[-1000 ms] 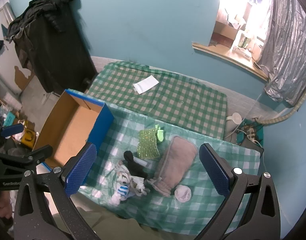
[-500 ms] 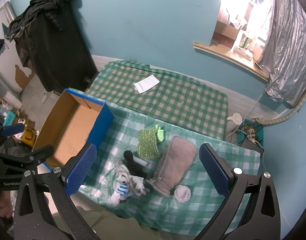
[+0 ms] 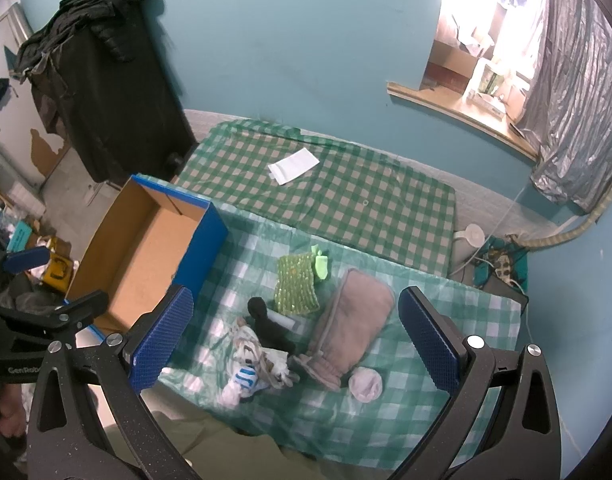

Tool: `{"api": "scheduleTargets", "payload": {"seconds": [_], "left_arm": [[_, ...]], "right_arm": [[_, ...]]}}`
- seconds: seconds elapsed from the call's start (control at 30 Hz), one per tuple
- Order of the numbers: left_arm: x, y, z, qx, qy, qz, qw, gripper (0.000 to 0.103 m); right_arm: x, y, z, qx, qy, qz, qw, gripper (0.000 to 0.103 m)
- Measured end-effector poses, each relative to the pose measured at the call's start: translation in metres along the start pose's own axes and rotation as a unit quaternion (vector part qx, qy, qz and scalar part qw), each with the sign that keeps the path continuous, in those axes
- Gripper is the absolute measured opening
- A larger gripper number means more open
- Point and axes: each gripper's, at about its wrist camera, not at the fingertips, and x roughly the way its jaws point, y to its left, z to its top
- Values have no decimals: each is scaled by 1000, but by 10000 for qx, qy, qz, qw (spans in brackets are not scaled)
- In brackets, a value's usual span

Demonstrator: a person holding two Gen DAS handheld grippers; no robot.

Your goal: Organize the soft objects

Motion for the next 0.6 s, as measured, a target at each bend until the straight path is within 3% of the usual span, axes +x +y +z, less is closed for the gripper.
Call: {"api": "scheduleTargets", "payload": {"seconds": [0.33, 0.6], "left_arm": [[3, -2, -2, -2, 51, -44, 10000, 100], [35, -11, -6, 315, 276, 225, 9989, 100]], "right_arm": [[2, -1, -2, 10, 21, 46, 10000, 102], [17, -23, -18, 45, 178, 3, 9998, 102]]}}
